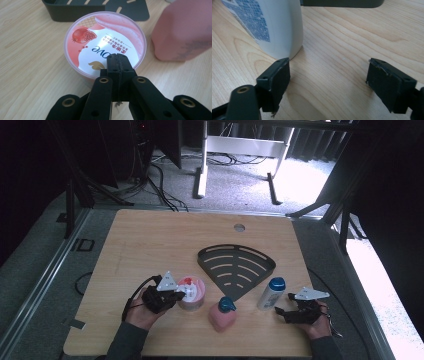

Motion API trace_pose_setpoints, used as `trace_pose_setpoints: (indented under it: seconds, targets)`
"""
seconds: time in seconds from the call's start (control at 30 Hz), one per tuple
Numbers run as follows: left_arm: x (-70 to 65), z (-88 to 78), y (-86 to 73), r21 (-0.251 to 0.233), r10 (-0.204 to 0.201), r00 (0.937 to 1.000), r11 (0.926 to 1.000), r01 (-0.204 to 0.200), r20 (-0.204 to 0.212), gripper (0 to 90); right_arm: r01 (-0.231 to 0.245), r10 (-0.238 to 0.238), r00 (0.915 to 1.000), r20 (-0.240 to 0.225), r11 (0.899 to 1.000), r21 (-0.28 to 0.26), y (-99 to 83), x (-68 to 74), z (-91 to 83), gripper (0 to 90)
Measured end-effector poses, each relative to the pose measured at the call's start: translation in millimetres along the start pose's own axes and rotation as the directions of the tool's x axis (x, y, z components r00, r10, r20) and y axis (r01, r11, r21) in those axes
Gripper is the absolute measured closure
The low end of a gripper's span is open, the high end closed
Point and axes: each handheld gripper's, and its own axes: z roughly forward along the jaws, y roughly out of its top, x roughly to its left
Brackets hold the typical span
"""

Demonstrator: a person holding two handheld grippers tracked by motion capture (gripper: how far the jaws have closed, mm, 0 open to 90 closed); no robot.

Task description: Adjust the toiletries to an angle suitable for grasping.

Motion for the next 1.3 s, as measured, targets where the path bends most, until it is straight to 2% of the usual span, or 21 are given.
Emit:
trace_pose_setpoints:
  seconds: [0.03, 0.1, 0.17, 0.2, 0.33, 0.4, 0.53, 0.6, 0.73, 0.83, 1.0, 1.13, 1.23, 1.3]
  targets:
    - [-1.2, -2.0, -1.6, 0.004, 0.003, 1.0, 1.0, -0.003, -0.003, 90.0, -0.006, 0.006, 0.9999, 0.009, 1.0, -0.004, -0.6, 1.6, -1.3, 24.9]
    - [-1.7, -7.9, -11.0, -0.018, -0.022, 0.9997, 0.9996, 0.022, 0.007, 90.0, -0.011, 0.012, 0.9999, 0.013, 1.0, -0.01, -2.0, 5.4, -4.0, 31.5]
    - [-1.7, -7.9, -11.0, -0.018, -0.022, 0.9997, 0.9996, 0.022, 0.007, 90.0, -0.013, 0.013, 0.9999, 0.01, 1.0, -0.011, -2.3, 7.4, -5.6, 31.5]
    - [-1.1, -14.1, -17.8, -0.02, -0.033, 0.9994, 0.9992, 0.033, 0.006, 90.0, -0.016, 0.016, 0.9999, 0.004, 0.999, -0.031, -1.6, 10.8, -9.6, 39.4]
    - [-0.6, -19.7, -24.0, -0.023, -0.047, 0.9989, 0.9986, 0.047, -0.002, 90.0, -0.019, 0.019, 0.9998, -0.003, 0.998, -0.065, 0.7, 16.1, -17.5, 49.2]
    - [-0.1, -21.6, -28.1, -0.038, -0.056, 0.9984, 0.9977, 0.056, -0.008, 90.0, -0.015, 0.013, 0.9997, -0.022, 0.997, -0.081, 1.6, 21.8, -23.5, 59.0]
    - [-0.9, -23.8, -30.6, -0.04, -0.071, 0.9971, 0.9967, 0.07, -0.025, 90.0, 0.023, -0.031, 0.9978, -0.059, 0.991, -0.133, 7.1, 35.7, -37.6, 82.6]
    - [-1.3, -24.1, -30.7, -0.039, -0.073, 0.9968, 0.9966, 0.072, -0.032, 90.0, 0.049, -0.058, 0.9966, -0.058, 0.988, -0.148, 10.5, 43.3, -41.8, 87.9]
    - [-0.1, -23.1, -29.1, -0.037, -0.09, 0.9938, 0.9955, 0.087, -0.066, 89.9, 0.057, -0.069, 0.995, -0.073, 0.987, -0.153, 14.7, 52.8, -42.9, 89.6]
    - [0.2, -22.4, -28.0, -0.038, -0.102, 0.9912, 0.9943, 0.1, -0.084, 89.4, 0.097, -0.109, 0.9917, -0.068, 0.983, -0.153, 21.9, 68.0, -40.2, 89.8]
    - [-0.2, -19.5, -25.2, -0.044, -0.107, 0.9906, 0.9937, 0.104, -0.085, 85.0, 0.114, -0.123, 0.9918, -0.034, 0.976, -0.183, 26.8, 72.1, -43.1, 89.9]
    - [-2.2, -17.2, -22.5, -0.044, -0.093, 0.9925, 0.995, 0.089, -0.08, 83.4, 0.155, -0.15, 0.9877, 0.046, 0.978, -0.143, 27.0, 64.4, -42.9, 89.8]
    - [-3.0, -15.9, -20.3, -0.037, -0.087, 0.9933, 0.9958, 0.084, -0.077, 81.8, 0.169, -0.161, 0.9843, 0.073, 0.977, -0.13, 25.3, 57.3, -42.3, 89.2]
    - [-4.0, -14.8, -18.0, -0.036, -0.081, 0.9939, 0.9962, 0.079, -0.074, 80.9, 0.21, -0.198, 0.9721, 0.125, 0.974, -0.084, 24.0, 52.3, -41.1, 88.2]
